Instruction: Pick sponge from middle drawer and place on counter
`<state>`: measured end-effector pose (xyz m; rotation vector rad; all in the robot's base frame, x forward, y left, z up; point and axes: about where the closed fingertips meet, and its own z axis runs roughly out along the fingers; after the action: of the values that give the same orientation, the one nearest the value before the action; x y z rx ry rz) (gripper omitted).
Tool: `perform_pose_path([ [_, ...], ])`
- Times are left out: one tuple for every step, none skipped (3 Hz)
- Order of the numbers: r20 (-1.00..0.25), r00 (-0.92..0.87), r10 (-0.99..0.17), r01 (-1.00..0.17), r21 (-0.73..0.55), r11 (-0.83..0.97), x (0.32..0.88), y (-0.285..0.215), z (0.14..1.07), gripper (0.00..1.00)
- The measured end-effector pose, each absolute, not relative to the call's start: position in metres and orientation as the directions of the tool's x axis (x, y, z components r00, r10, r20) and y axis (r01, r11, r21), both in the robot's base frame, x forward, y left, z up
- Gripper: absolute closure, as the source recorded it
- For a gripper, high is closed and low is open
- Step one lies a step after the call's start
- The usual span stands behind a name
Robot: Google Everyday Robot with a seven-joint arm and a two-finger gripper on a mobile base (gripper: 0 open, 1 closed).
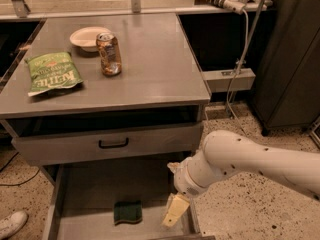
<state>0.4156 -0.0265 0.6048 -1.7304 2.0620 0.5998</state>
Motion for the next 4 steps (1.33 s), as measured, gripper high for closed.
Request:
perform_pose_path([
  [-0.619,-0.213,-0.756,-0.977,0.125,0.172,0.404,0.001,0.567,0.00],
  [-0.696,-0.240,-0.677,-0.967,0.108,0.232,0.423,0.025,0.536,0.00],
  [-0.748,-0.265,-0.609,-0.953,0.107,0.283,0.442,0.042,0.514,0.00],
  [-0.752,-0.275,-0.599,-0.950,0.115,0.292,0.443,0.044,0.507,0.00],
])
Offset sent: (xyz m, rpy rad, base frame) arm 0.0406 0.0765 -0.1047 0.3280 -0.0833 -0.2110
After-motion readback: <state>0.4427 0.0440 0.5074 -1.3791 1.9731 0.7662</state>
